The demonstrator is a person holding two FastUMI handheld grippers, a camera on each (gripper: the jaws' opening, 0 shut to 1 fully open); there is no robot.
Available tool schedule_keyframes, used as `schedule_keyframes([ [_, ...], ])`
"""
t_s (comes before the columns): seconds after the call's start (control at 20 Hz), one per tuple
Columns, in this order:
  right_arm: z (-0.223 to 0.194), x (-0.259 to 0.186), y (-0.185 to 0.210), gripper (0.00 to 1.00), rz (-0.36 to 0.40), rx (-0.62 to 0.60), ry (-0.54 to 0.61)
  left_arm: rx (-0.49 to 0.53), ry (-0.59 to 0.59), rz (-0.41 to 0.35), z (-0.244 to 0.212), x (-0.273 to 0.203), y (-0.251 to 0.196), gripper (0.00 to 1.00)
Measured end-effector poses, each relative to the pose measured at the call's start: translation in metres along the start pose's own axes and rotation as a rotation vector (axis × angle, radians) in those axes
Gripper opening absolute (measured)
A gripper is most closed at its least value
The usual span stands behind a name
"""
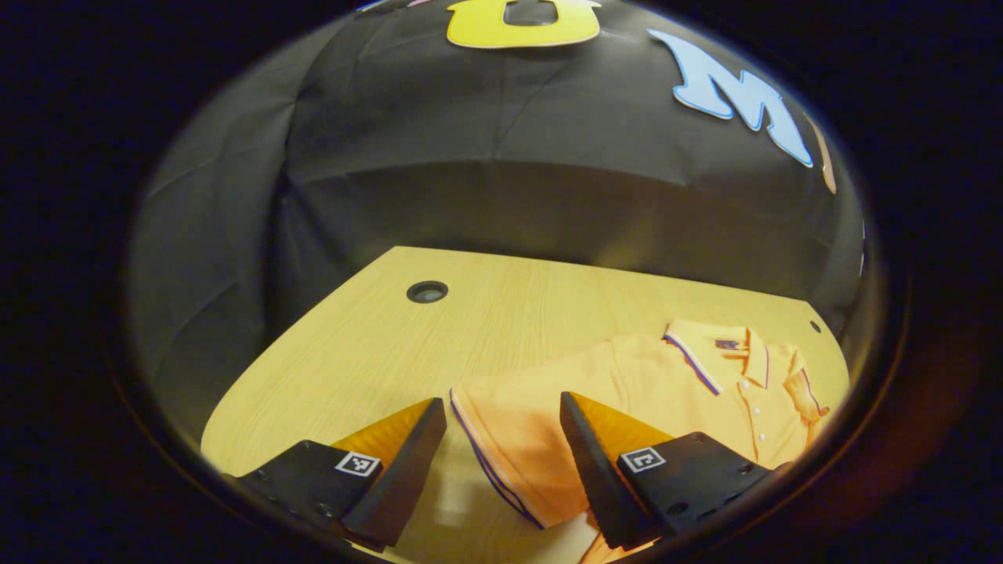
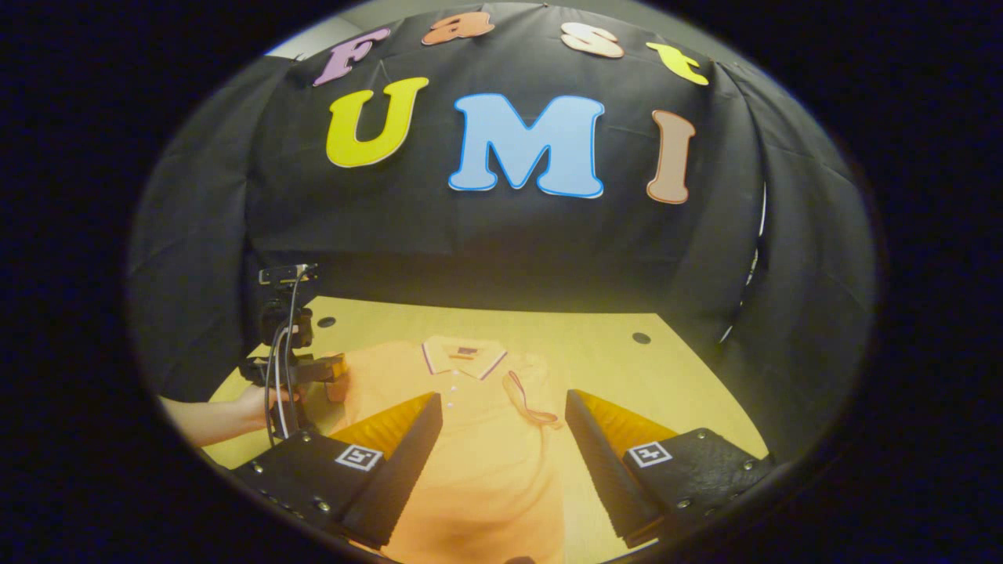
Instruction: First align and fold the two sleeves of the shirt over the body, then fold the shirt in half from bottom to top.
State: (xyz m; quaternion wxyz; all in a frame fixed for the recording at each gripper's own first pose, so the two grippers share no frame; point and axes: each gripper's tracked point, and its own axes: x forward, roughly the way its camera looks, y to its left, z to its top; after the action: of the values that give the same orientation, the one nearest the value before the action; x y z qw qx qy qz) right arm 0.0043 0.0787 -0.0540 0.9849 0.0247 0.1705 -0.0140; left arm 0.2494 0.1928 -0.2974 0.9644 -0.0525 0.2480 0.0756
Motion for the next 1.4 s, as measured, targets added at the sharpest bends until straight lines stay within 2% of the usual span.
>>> schedule_keyframes([
  [0.4,-0.008,0.002,-0.004,0.98,0.003,0.031,0.026,0.008,0.052,-0.002,-0.010,0.020,-0.003,0.94],
  [0.55,-0.012,0.001,-0.005,0.98,0.006,0.042,0.033,0.055,0.068,0.043,-0.014,0.025,0.003,0.94],
  [0.6,-0.013,-0.001,-0.006,0.98,0.008,0.047,0.035,0.053,0.063,0.042,-0.012,0.024,0.002,0.82],
  [0.8,-0.019,-0.001,-0.009,0.98,0.009,0.056,0.039,0.055,0.063,0.043,-0.014,0.024,0.001,0.52],
  [0.85,-0.021,-0.002,-0.010,0.98,0.008,0.060,0.043,0.043,0.058,0.031,-0.015,0.023,-0.002,0.52],
  [0.9,-0.023,-0.003,-0.012,0.98,0.007,0.065,0.046,0.038,0.060,0.031,-0.013,0.024,-0.005,0.18],
  [0.95,-0.024,-0.003,-0.013,0.98,0.005,0.070,0.049,0.060,0.063,0.033,-0.014,0.023,-0.005,0.17],
  [1.0,-0.027,-0.004,-0.013,0.98,0.005,0.074,0.052,0.067,0.064,0.032,-0.013,0.024,-0.008,0.09],
  [1.15,-0.027,-0.007,-0.018,0.98,-0.001,0.078,0.049,0.058,0.060,0.029,-0.008,0.017,-0.014,0.08],
  [1.4,-0.031,-0.006,-0.022,0.98,-0.003,0.106,0.050,0.075,-0.022,-0.005,0.026,-0.002,-0.036,0.09],
])
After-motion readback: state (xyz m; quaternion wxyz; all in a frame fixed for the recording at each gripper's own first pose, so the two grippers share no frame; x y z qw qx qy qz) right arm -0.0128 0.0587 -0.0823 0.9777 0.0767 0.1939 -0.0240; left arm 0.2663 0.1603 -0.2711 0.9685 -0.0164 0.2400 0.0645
